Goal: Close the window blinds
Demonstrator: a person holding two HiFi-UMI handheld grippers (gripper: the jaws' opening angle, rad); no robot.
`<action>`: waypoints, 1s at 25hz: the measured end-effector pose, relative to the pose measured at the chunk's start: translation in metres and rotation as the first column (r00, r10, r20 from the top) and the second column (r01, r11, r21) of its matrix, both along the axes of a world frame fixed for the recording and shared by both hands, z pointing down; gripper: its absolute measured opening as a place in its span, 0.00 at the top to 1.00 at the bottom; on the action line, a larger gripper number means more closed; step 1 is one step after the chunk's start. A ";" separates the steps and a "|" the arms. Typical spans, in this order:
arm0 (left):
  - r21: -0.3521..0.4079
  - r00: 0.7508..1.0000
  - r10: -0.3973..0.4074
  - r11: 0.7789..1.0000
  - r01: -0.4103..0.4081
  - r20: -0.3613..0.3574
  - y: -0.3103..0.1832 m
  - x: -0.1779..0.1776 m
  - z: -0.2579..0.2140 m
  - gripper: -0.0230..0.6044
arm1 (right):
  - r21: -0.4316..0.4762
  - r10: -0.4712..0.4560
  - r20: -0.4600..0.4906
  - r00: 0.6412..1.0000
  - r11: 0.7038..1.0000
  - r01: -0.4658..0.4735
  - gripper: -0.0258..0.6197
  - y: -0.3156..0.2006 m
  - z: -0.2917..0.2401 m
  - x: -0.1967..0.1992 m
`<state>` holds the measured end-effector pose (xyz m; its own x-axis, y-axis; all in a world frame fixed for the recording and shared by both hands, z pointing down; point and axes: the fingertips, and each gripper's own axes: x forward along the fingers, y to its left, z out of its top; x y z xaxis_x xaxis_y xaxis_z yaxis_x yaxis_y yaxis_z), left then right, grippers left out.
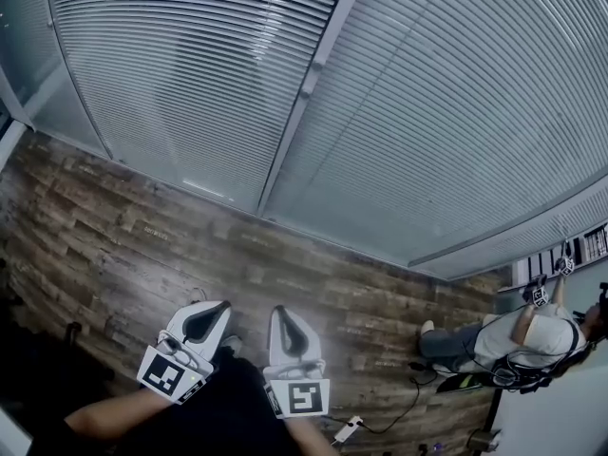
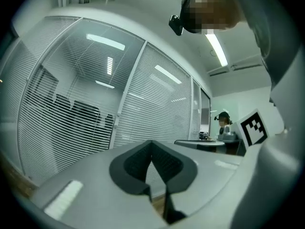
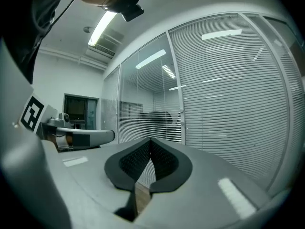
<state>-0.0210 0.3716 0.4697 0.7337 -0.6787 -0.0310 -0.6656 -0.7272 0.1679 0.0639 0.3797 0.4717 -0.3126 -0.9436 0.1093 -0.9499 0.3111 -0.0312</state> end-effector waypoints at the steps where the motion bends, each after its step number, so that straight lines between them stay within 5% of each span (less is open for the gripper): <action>1: 0.002 1.000 0.003 1.000 -0.003 -0.001 0.002 0.001 -0.001 0.97 | -0.007 0.002 0.001 1.000 1.000 -0.002 0.96 0.001 0.002 0.001; 14: 0.016 0.995 0.103 0.995 -0.103 0.006 -0.024 0.042 0.002 0.97 | 0.020 0.078 0.010 0.997 0.997 -0.078 0.96 -0.026 -0.003 0.031; 25: 0.001 0.993 0.118 0.993 -0.118 -0.023 -0.114 0.057 0.000 0.97 | -0.060 0.094 -0.038 0.995 0.994 -0.096 0.96 -0.111 0.009 0.045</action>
